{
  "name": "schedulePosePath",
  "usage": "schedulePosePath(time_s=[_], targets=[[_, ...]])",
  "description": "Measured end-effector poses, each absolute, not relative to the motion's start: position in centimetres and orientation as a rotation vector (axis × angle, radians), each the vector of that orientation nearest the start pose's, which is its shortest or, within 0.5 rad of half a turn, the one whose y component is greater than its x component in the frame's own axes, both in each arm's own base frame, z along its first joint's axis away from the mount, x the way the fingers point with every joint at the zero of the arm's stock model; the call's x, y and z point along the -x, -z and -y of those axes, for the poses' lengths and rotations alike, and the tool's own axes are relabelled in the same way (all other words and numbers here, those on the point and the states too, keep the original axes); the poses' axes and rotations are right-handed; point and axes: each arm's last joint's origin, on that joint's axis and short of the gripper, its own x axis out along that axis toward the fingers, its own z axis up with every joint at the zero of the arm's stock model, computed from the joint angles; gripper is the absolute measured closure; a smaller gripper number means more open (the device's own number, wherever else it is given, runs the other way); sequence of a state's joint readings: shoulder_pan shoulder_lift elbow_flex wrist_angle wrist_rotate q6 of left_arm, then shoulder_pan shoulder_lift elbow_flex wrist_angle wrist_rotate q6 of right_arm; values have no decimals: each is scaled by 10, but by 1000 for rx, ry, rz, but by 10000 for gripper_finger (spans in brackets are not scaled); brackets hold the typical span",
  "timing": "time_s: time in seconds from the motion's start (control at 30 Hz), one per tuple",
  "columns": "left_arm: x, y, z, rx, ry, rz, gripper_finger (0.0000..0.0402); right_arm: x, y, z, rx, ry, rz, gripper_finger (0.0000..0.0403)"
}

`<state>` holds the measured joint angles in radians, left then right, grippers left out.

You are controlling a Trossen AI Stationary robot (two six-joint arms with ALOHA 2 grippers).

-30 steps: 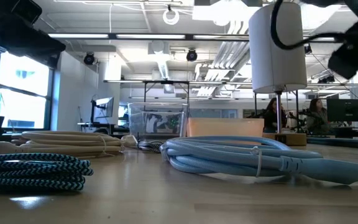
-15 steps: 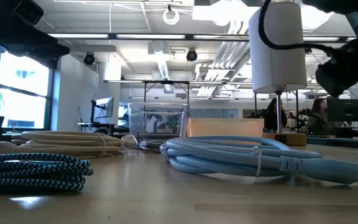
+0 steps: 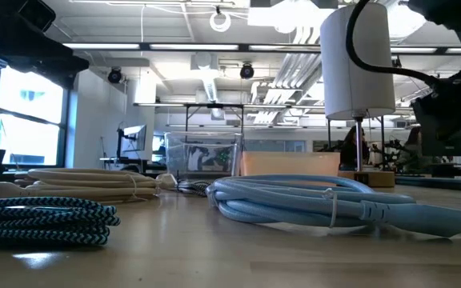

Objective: Pick & Place USB Port
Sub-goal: Put the right blue charger cable into the transparent bin

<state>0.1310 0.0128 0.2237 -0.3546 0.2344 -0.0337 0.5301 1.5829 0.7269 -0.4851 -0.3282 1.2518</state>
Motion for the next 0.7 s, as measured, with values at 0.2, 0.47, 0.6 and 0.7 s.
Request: schedulePosePath(time_s=[0.2, 0.47, 0.6, 0.7], targets=[[-78, -203, -4, 57, 90, -143, 239, -209, -128, -136, -796, 246, -1583, 220], [-78, -203, -7, 48, -36, -141, 239, -206, -127, -133, -729, 263, -1592, 338], [-79, -205, -9, 47, -76, -121, 239, -204, -126, -132, -699, 282, -1595, 381], [-79, -212, -8, 87, -66, -42, 239, -205, -126, -130, -692, 283, -1588, 384]])
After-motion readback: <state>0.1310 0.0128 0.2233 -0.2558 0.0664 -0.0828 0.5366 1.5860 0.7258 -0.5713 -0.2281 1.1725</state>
